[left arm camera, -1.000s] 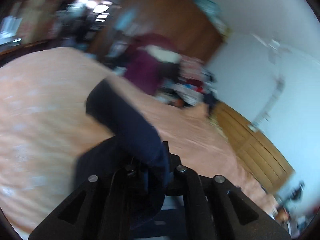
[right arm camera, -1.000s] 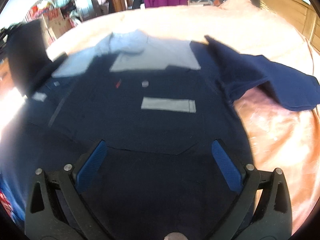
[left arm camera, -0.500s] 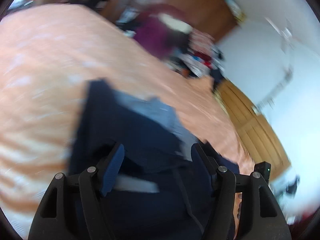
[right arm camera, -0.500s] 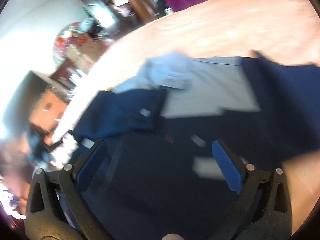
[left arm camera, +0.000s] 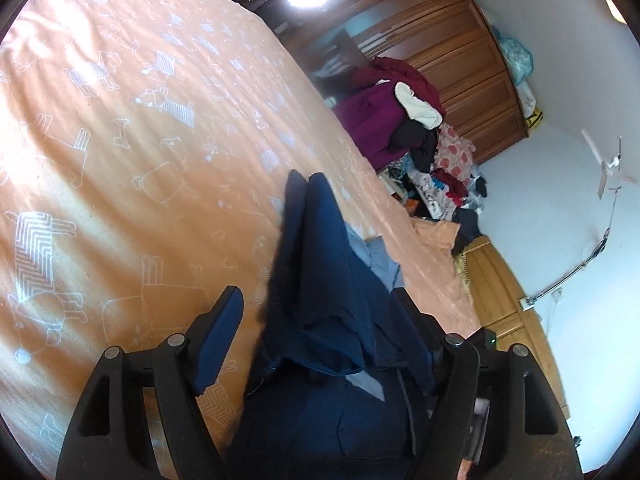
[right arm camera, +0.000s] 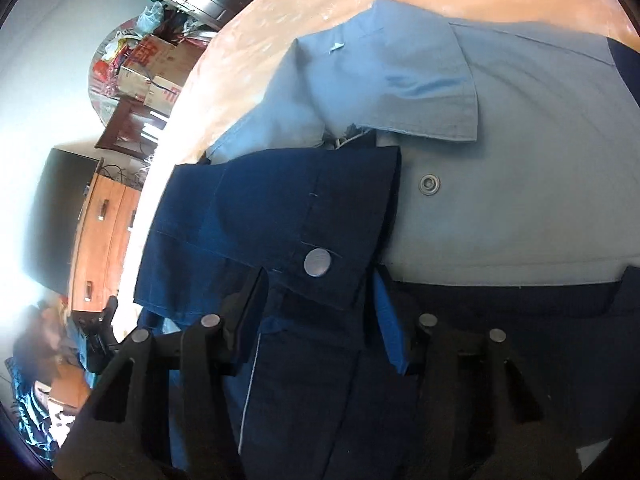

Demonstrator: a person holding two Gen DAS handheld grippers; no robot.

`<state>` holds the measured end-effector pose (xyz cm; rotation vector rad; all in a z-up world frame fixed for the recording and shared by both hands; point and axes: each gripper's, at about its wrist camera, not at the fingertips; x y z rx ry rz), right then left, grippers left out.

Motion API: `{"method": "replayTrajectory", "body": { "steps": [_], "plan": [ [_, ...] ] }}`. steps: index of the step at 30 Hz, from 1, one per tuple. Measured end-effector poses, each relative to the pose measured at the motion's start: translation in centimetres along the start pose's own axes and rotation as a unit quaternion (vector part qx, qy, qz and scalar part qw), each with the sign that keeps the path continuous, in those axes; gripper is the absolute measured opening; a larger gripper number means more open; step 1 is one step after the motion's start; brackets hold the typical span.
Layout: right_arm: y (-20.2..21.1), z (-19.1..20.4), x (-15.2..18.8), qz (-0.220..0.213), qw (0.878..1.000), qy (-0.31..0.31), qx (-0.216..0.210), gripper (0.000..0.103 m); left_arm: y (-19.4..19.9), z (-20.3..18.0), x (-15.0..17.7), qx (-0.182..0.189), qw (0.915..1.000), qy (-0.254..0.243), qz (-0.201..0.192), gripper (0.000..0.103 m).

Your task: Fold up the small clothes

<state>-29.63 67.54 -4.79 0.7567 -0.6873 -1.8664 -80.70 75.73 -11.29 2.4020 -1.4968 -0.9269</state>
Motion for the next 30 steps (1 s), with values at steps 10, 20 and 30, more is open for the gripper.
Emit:
{"method": "replayTrajectory", "body": {
  "steps": [10, 20, 30],
  "plan": [
    [7.5, -2.9, 1.2, -0.086, 0.996, 0.013, 0.031, 0.001, 0.5, -0.1, 0.2, 0.001, 1.0000, 0.000, -0.005, 0.077],
    [11.4, -8.2, 3.9, -0.116, 0.989, -0.033, 0.085, 0.001, -0.2, -0.4, 0.2, -0.018, 0.9998, -0.006, 0.004, 0.079],
    [13.9, -7.8, 5.8, -0.137, 0.986, -0.025, 0.094, 0.030, -1.0, -3.8, -0.2, -0.079, 0.9951, -0.051, 0.030, 0.084]
  ]
}}
Point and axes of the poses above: each gripper's, at about its wrist camera, not at the fingertips, and y roughly against the way its jaws point, z to its left, x to its underside, and after that the axes turned 8 degrees about z, right-handed
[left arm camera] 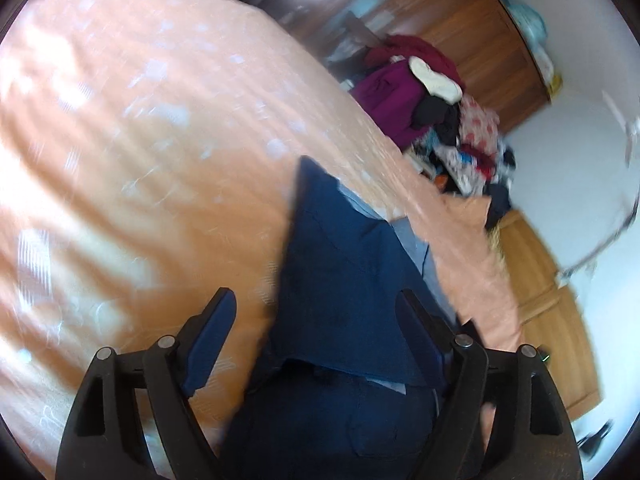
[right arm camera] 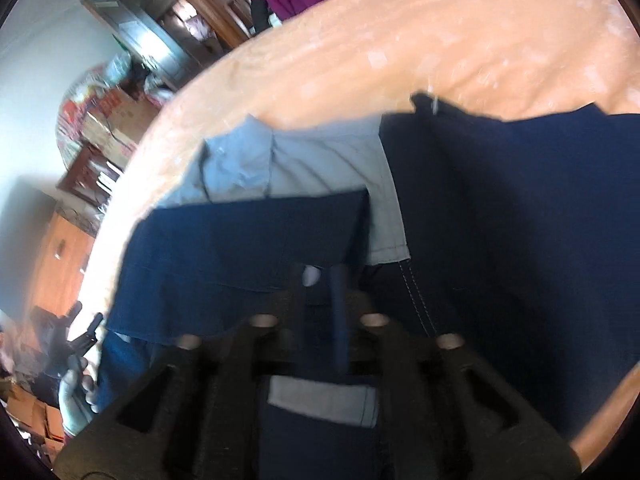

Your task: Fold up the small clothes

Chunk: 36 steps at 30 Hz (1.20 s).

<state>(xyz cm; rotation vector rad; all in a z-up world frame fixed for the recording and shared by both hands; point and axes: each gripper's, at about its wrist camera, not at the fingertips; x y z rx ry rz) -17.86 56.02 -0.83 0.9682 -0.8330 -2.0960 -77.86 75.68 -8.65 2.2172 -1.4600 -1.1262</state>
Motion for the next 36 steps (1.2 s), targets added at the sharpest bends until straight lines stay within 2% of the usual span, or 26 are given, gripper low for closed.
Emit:
{"method": "replayTrajectory", "body": {
  "steps": [1, 2, 5, 8, 10, 11, 15, 17, 18, 20, 23, 25, 28, 29, 31, 33, 34, 36],
  "plan": [
    [1.3, -0.3, 0.3, -0.014, 1.000, -0.005, -0.018, 0.044, -0.1, -1.7, -0.2, -0.016, 0.9993, -0.033, 0.003, 0.086],
    [2.6, -0.7, 0.7, -0.027, 0.999, -0.012, -0.028, 0.051, -0.4, -3.0, -0.2, -0.027, 0.9979, -0.059, 0.007, 0.089],
    [7.4, -4.0, 2.1, -0.065, 0.996, -0.053, -0.036, 0.056, -2.4, -5.9, 0.2, -0.067, 0.9896, -0.121, 0.041, 0.091],
    [12.4, -9.1, 3.0, -0.095, 0.992, -0.085, 0.012, 0.061, -4.9, -7.0, 1.1, -0.112, 0.9781, -0.155, 0.082, 0.091],
    [15.7, -13.4, 3.3, -0.117, 0.984, -0.124, 0.044, 0.064, -6.5, -6.9, 1.7, -0.133, 0.9716, -0.159, 0.114, 0.091],
    [17.5, -16.2, 3.4, -0.130, 0.978, -0.152, 0.055, 0.065, -7.2, -6.7, 1.9, -0.143, 0.9684, -0.159, 0.128, 0.091],
    [21.9, -25.7, 3.5, -0.166, 0.950, -0.236, 0.116, 0.066, -7.6, -6.8, 2.1, -0.153, 0.9653, -0.163, 0.135, 0.094],
    [22.2, -28.9, 3.1, -0.161, 0.946, -0.254, 0.125, 0.052, -8.0, -6.8, 2.4, -0.152, 0.9633, -0.169, 0.143, 0.099],
    [22.2, -31.1, 2.7, -0.158, 0.940, -0.273, 0.129, 0.052, -8.3, -6.9, 2.4, -0.151, 0.9617, -0.174, 0.149, 0.103],
    [21.9, -33.2, 2.2, -0.158, 0.936, -0.289, 0.124, 0.052, -8.8, -7.0, 2.5, -0.161, 0.9583, -0.178, 0.155, 0.103],
    [21.2, -34.7, 1.2, -0.163, 0.934, -0.295, 0.121, 0.053, -8.8, -7.1, 2.7, -0.169, 0.9553, -0.182, 0.160, 0.103],
    [20.6, -34.9, 0.8, -0.163, 0.933, -0.294, 0.131, 0.056, -8.8, -7.1, 2.7, -0.166, 0.9569, -0.178, 0.159, 0.103],
    [19.8, -35.3, 1.0, -0.161, 0.935, -0.289, 0.129, 0.055, -8.7, -7.1, 2.8, -0.168, 0.9574, -0.176, 0.156, 0.103],
    [19.8, -35.1, 0.9, -0.164, 0.935, -0.285, 0.128, 0.036, -8.7, -7.1, 2.8, -0.171, 0.9567, -0.177, 0.155, 0.103],
    [20.5, -33.7, 1.1, -0.182, 0.939, -0.277, 0.089, 0.007, -8.6, -7.3, 2.8, -0.178, 0.9561, -0.178, 0.150, 0.103],
    [21.8, -29.4, 0.2, -0.213, 0.947, -0.237, 0.035, 0.006, -8.2, -7.6, 2.7, -0.181, 0.9590, -0.168, 0.138, 0.102],
    [22.2, -26.8, -0.3, -0.224, 0.951, -0.213, 0.008, 0.006, -7.8, -7.6, 2.6, -0.175, 0.9631, -0.159, 0.128, 0.101],
    [22.1, -20.1, -2.1, -0.229, 0.961, -0.148, -0.038, 0.006, -7.1, -7.8, 2.6, -0.160, 0.9697, -0.147, 0.112, 0.100]
  ]
}}
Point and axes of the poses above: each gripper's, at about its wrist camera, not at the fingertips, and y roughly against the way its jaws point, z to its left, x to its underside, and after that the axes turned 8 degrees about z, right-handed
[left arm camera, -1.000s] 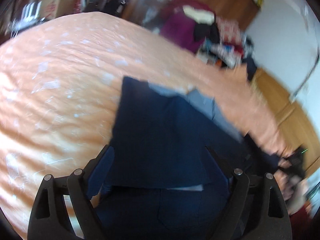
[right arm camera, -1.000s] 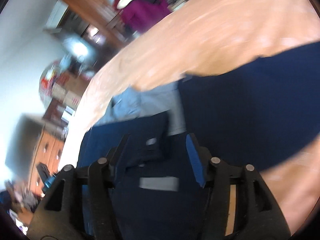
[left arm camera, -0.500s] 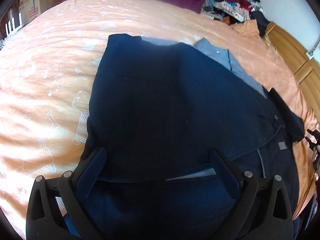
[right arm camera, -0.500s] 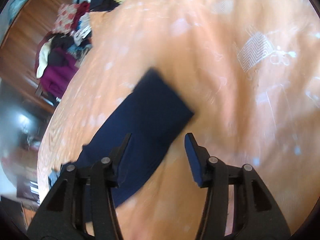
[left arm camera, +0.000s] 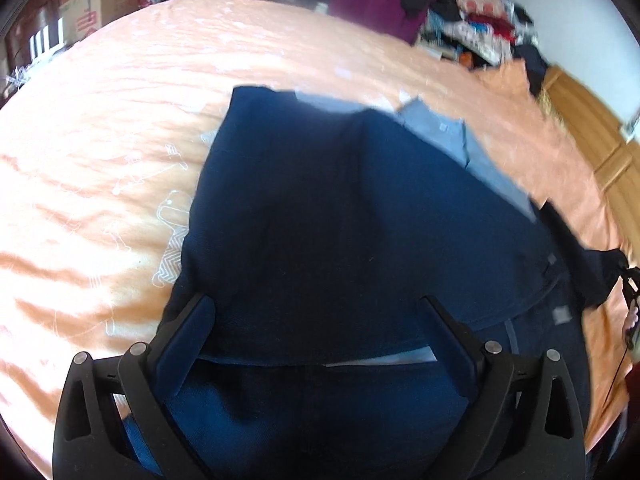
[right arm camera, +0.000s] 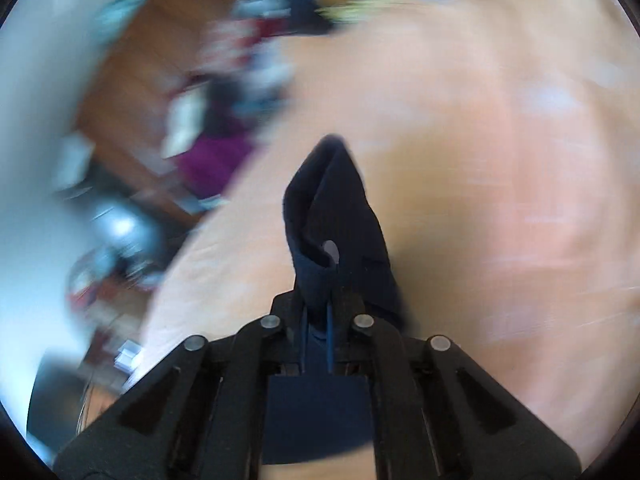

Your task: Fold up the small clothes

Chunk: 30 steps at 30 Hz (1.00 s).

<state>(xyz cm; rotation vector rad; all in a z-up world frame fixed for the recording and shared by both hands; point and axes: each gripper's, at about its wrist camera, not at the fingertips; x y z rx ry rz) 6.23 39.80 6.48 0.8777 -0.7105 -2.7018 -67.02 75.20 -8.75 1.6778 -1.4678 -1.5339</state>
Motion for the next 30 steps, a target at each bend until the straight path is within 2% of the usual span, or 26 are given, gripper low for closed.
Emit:
{"method": "replayTrajectory", "body": {
  "steps": [3, 6, 9, 12, 13, 14, 16, 19, 21, 23, 24, 27, 28, 30],
  "plan": [
    [-4.1, 12.4, 2.5, 0.037, 0.991, 0.089, -0.095, 0.006, 1.5, 0.1, 0.0, 0.017, 0.9995, 0.013, -0.023, 0.099],
    [-10.6, 24.1, 7.0, 0.092, 0.968, 0.160, -0.169, 0.006, 3.9, 0.4, -0.1, 0.051, 0.9969, 0.031, -0.050, 0.099],
    [-17.5, 31.2, 12.1, 0.146, 0.950, 0.180, -0.207, 0.006, 6.8, 0.7, 0.1, 0.067, 0.9936, 0.034, -0.084, 0.099],
    [-24.3, 36.6, 18.8, 0.209, 0.929, 0.219, -0.215, 0.010, 8.9, 1.8, 0.2, 0.063, 0.9921, 0.035, -0.103, 0.099],
    [-26.5, 37.6, 21.2, 0.236, 0.921, 0.228, -0.212, 0.011, 9.4, 2.4, 0.3, 0.061, 0.9920, 0.038, -0.104, 0.099],
    [-28.6, 38.3, 23.7, 0.258, 0.915, 0.246, -0.188, 0.017, 9.8, 3.2, 0.5, 0.059, 0.9917, 0.043, -0.105, 0.099],
    [-30.9, 38.6, 26.9, 0.292, 0.906, 0.268, -0.149, 0.034, 10.0, 4.4, 0.8, 0.056, 0.9918, 0.053, -0.102, 0.099],
    [-30.2, 36.7, 28.1, 0.307, 0.903, 0.261, -0.148, 0.036, 9.7, 6.2, 1.4, 0.056, 0.9914, 0.070, -0.096, 0.099],
    [-27.5, 34.7, 27.2, 0.297, 0.904, 0.267, -0.151, 0.037, 9.4, 7.0, 1.9, 0.059, 0.9909, 0.077, -0.093, 0.099],
    [-24.8, 31.6, 25.1, 0.275, 0.911, 0.273, -0.139, 0.042, 9.2, 7.4, 2.2, 0.061, 0.9906, 0.083, -0.090, 0.099],
    [-24.3, 29.9, 24.0, 0.268, 0.917, 0.267, -0.122, 0.044, 9.2, 7.7, 2.5, 0.063, 0.9903, 0.087, -0.087, 0.099],
    [-23.5, 23.5, 20.3, 0.266, 0.935, 0.232, -0.035, 0.047, 9.8, 8.7, 3.2, 0.061, 0.9902, 0.088, -0.090, 0.099],
    [-23.6, 22.6, 19.3, 0.265, 0.937, 0.225, -0.019, 0.047, 10.0, 9.1, 3.4, 0.049, 0.9907, 0.087, -0.093, 0.099],
    [-23.1, 21.9, 18.4, 0.265, 0.938, 0.224, -0.021, 0.047, 10.7, 10.0, 4.0, 0.035, 0.9893, 0.099, -0.101, 0.099]
  ]
}}
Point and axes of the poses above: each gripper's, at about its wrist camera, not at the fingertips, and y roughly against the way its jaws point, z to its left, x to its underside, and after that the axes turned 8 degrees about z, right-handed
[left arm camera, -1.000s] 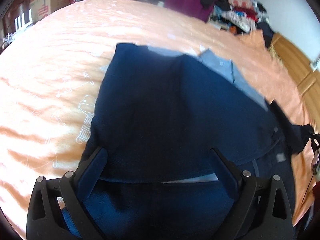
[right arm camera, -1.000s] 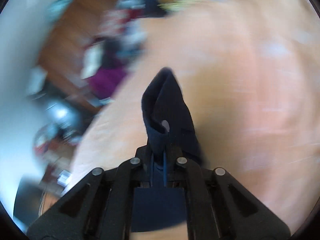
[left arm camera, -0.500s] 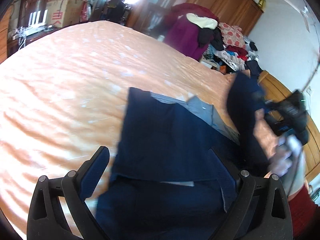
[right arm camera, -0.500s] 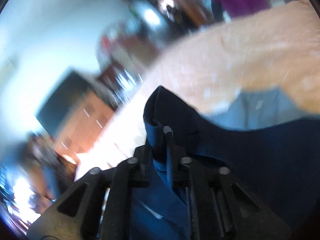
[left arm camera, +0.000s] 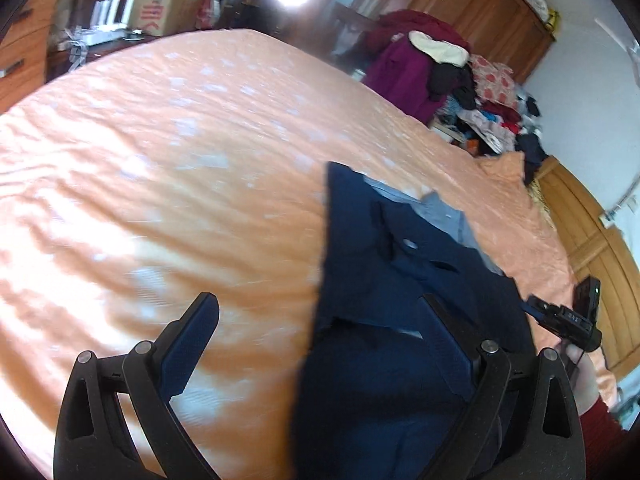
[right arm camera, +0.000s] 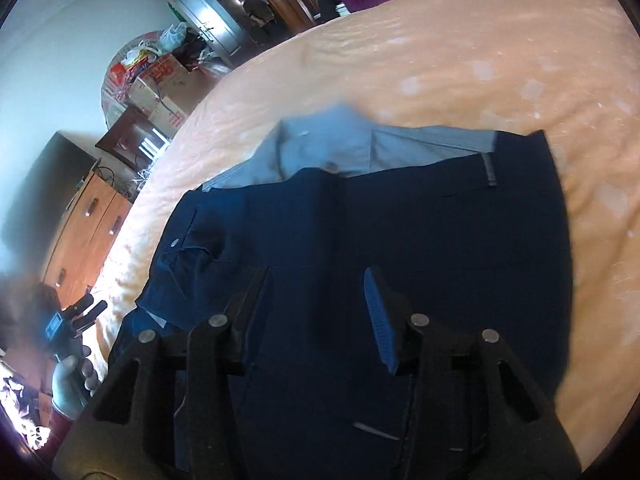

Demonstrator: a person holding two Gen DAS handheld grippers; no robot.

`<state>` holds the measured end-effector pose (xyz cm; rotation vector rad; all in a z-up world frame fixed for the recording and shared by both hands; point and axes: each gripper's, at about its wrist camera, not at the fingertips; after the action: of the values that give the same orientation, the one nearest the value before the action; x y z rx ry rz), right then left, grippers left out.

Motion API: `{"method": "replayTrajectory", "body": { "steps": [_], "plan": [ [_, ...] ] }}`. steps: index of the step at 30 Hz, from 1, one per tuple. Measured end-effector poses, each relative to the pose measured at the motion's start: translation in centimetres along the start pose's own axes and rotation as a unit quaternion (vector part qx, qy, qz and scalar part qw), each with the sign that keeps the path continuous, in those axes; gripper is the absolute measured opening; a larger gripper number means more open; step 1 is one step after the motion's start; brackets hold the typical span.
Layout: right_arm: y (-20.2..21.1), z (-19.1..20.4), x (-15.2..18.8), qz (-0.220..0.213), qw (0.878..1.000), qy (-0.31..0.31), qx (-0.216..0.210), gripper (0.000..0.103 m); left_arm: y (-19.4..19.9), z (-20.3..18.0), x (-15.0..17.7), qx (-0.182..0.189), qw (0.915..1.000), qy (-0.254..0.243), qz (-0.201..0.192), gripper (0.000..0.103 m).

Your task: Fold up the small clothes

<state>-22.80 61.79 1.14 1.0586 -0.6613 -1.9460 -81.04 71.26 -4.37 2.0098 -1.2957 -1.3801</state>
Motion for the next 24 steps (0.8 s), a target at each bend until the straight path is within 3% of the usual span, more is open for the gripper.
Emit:
{"method": "replayTrajectory", "body": {
  "steps": [5, 11, 13, 16, 18, 21, 22, 24],
  "plan": [
    [-3.3, 4.0, -1.2, 0.017, 0.998, 0.044, -0.050, 0.047, 2.6, 2.1, 1.2, -0.009, 0.9993, 0.030, -0.020, 0.099],
    [-12.0, 14.6, -1.5, 0.087, 0.982, 0.125, -0.111, 0.046, 4.5, 3.5, 3.9, -0.027, 0.9991, 0.033, -0.002, 0.099],
    [-13.2, 18.7, 0.0, 0.109, 0.969, 0.160, -0.152, 0.046, 5.1, 4.4, 4.7, -0.030, 0.9987, 0.042, 0.000, 0.099],
    [-14.4, 23.4, 2.9, 0.134, 0.950, 0.201, -0.195, 0.034, 5.7, 6.0, 5.5, -0.026, 0.9978, 0.061, 0.001, 0.099],
    [-15.7, 25.7, 4.5, 0.153, 0.941, 0.213, -0.213, 0.031, 5.7, 6.7, 5.8, -0.024, 0.9976, 0.064, 0.004, 0.099],
    [-19.0, 28.6, 6.5, 0.192, 0.934, 0.205, -0.222, 0.031, 5.9, 7.8, 6.2, -0.007, 0.9971, 0.076, 0.008, 0.099],
    [-20.8, 29.6, 7.7, 0.228, 0.924, 0.207, -0.224, 0.031, 6.1, 7.9, 6.4, -0.003, 0.9969, 0.078, 0.006, 0.099],
    [-22.5, 30.9, 10.1, 0.256, 0.920, 0.233, -0.185, 0.032, 6.8, 8.3, 6.6, 0.000, 0.9966, 0.082, -0.001, 0.099]
  ]
}}
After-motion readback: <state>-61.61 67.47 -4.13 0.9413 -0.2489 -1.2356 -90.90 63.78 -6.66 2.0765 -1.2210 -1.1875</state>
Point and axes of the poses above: each gripper's, at about its wrist camera, not at the fingertips, and y roughly against the way its jaws point, z to its left, x to its underside, and after that the axes turned 8 degrees about z, right-handed
